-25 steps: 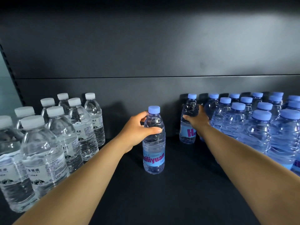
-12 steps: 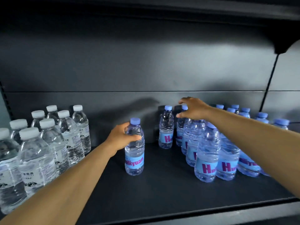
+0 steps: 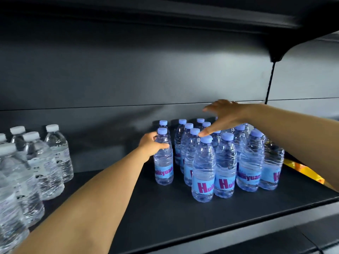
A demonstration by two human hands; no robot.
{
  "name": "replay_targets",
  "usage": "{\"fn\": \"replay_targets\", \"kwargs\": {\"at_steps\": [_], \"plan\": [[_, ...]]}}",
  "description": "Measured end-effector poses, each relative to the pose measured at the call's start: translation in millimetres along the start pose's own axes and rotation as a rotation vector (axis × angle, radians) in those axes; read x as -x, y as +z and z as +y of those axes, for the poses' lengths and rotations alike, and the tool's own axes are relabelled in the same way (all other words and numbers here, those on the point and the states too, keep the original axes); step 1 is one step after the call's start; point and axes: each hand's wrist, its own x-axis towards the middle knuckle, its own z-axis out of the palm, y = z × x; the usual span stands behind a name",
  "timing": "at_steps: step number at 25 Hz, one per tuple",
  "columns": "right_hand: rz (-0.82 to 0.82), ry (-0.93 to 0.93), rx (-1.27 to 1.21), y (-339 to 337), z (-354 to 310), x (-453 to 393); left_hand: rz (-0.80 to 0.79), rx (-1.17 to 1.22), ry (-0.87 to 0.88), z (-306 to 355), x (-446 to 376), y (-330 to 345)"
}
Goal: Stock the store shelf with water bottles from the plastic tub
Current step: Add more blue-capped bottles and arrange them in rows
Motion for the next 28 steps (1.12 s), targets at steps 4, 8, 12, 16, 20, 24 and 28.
{"fn": "replay_targets", "kwargs": {"at_steps": [4,8,12,16,20,24,28], "plan": [[0.022,-0.058,-0.035,11,9,-2,-0.016,-0.063,0.019,6,-24,26],[0.025,-0.078,-0.082,16,16,-3,0.036,-0.106,-0.002,8,-31,35],[0.029,-0.08,-0.097,19,20,1,0.043,-0.144,-0.018,11,-30,34],[0.044,-0.077,-0.09,20,23,7,0.025,-0.171,-0.036,14,-31,31],[0.053,-0.083,-0.101,24,25,11,-0.006,-0.192,-0.05,19,-29,30],[0.071,-0.086,-0.119,32,21,17,-0.031,-0.283,-0.045,22,-27,27],[0.098,-0.072,-0.143,33,18,29,-0.037,-0.487,-0.016,26,-18,17]]}}
